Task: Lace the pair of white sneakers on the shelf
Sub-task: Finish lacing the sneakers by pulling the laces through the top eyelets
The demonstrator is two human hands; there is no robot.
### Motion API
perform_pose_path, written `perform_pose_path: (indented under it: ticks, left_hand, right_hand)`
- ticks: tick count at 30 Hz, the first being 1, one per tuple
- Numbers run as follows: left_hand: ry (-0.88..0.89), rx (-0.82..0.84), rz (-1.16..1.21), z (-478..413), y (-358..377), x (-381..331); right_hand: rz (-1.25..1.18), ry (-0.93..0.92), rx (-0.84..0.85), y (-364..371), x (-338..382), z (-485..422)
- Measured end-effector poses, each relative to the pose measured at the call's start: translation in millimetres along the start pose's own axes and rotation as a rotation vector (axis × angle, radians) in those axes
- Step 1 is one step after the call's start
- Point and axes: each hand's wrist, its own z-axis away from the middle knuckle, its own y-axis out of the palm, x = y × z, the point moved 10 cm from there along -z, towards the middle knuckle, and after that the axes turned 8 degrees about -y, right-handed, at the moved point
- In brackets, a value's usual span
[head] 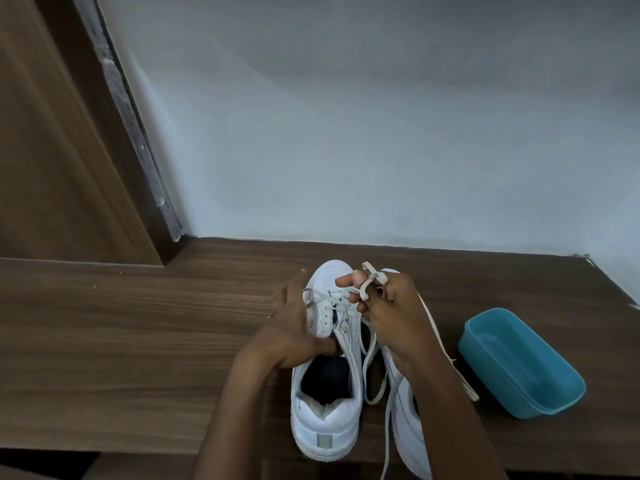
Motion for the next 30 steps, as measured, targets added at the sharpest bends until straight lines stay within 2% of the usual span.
perform_pose_path:
  ticks: [6,13,15,17,21,23,27,30]
  left_hand:
    - [0.014,-0.068,0.019,-5.3,3.1,-1.2]
    - [-0.098,-0.086,0.115,-14.5,6.3,12.6]
    - [-0.106,-0.095,0.094,-14.0,4.7,12.0]
    - [-0.082,-0.105,0.044,-12.8,2.5,7.5]
    - [-0.040,-0.181,-0.014,-7.8,-4.4,-2.5]
    - [-0.028,-0.206,0.004,-7.2,-6.6,-4.1]
    - [-0.015,-0.186,0.157,-8.2,-9.3,-4.2]
    - [-0.041,-0.115,0.313,-11.7,-8.5,3.2]
  right_hand:
    - [-0.332,-0.001,-0.019,-0.8,17.6,1.4]
    - [-0.674,-0.015,-0.185,-26.8,30.8,-1.5]
    - [-0.680,-0.033,-0.203,-33.9,32.2,-1.2]
    - [-0.461,-0.025,-0.176,-37.8,27.1,0.3]
    - [0.400,0.000,-0.139,-43.9,7.2,-1.9]
    - [0.658,-0.054,-0.076,-30.7,7.7,-5.6]
    - [0.867,-0.026,0.038,-4.5,-3.1,-7.3]
    - [0.863,0.038,0.065,0.0,-13.7,-4.7]
